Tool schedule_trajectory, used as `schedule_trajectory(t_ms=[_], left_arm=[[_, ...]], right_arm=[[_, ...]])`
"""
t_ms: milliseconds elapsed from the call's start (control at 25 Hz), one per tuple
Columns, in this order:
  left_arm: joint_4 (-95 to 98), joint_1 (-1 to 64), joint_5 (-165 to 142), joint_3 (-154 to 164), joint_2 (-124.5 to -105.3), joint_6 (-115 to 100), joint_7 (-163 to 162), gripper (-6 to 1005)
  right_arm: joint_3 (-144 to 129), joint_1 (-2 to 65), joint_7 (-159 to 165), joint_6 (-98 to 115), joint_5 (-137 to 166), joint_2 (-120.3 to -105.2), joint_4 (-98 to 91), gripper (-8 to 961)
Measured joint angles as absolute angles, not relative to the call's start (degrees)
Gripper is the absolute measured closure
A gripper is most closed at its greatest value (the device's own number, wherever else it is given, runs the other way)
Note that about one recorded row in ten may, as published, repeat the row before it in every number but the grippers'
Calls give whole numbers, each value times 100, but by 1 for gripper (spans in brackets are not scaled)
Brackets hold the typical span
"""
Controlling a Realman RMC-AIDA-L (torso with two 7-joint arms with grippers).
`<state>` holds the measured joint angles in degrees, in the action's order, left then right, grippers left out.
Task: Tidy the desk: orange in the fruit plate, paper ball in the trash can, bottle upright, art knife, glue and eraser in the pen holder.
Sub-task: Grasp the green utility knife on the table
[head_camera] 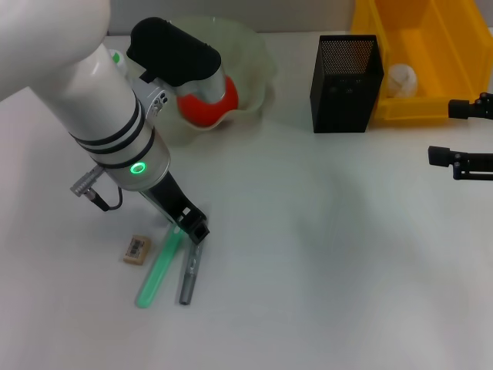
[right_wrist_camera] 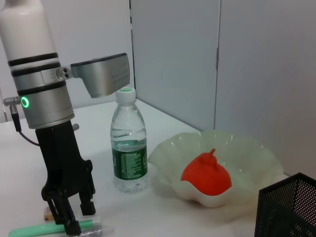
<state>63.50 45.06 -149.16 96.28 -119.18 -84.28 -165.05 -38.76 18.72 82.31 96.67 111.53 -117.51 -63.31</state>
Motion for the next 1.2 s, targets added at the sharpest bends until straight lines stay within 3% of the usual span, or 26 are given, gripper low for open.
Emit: schedule_trajectory(t_ms=[160, 320, 1200], left_arm=[[6337, 4508, -14921, 9636, -11918, -8420, -16505, 608], [6279, 4490, -15003, 9615, -11918, -8506, -16506, 440], [6270, 4506, -15080, 9662, -11918, -8501, -16506, 453]], right_arm=[[-3876, 1872, 8230, 9667, 11153, -11751, -6323, 156], [-3876, 1876, 8229, 9668, 11153, -11751, -6316, 156], [-3876, 1907, 8207, 9659, 11154, -11768, -6301, 157]])
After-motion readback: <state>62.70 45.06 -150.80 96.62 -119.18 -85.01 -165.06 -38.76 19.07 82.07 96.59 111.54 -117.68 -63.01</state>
